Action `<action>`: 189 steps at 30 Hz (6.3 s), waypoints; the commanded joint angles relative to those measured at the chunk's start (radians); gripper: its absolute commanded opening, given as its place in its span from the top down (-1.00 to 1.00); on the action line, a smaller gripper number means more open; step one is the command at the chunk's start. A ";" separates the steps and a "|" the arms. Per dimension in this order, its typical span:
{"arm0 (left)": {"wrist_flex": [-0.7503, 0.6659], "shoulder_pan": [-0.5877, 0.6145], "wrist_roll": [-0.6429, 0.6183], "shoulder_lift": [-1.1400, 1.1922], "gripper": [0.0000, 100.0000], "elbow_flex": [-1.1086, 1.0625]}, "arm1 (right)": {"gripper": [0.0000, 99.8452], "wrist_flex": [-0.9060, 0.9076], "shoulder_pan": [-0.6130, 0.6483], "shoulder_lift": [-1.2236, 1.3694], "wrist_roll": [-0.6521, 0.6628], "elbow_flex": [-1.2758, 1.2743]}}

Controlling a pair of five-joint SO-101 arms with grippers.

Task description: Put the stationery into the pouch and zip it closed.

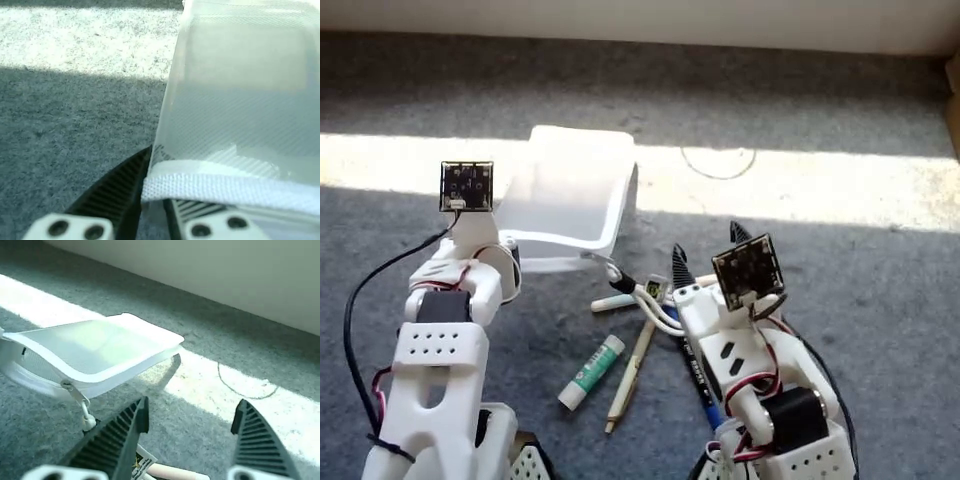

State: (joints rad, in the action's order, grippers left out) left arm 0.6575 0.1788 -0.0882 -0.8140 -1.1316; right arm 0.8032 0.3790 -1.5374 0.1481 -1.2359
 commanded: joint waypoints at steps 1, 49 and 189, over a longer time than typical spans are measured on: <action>0.064 0.019 0.009 -0.021 0.99 0.108 | 0.49 -0.120 -0.041 -0.013 -0.014 -0.062; 0.913 -0.081 0.064 0.108 0.94 0.946 | 0.49 -0.240 -0.119 -0.012 -0.015 -0.156; 0.990 -0.012 -0.393 0.521 0.93 1.124 | 0.69 0.697 -0.185 1.109 -0.502 0.720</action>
State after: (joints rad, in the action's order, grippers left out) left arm 1.6671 0.1435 -0.4795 -0.3046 -0.0038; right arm 1.5551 0.1826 -0.4250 -0.3445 -0.5102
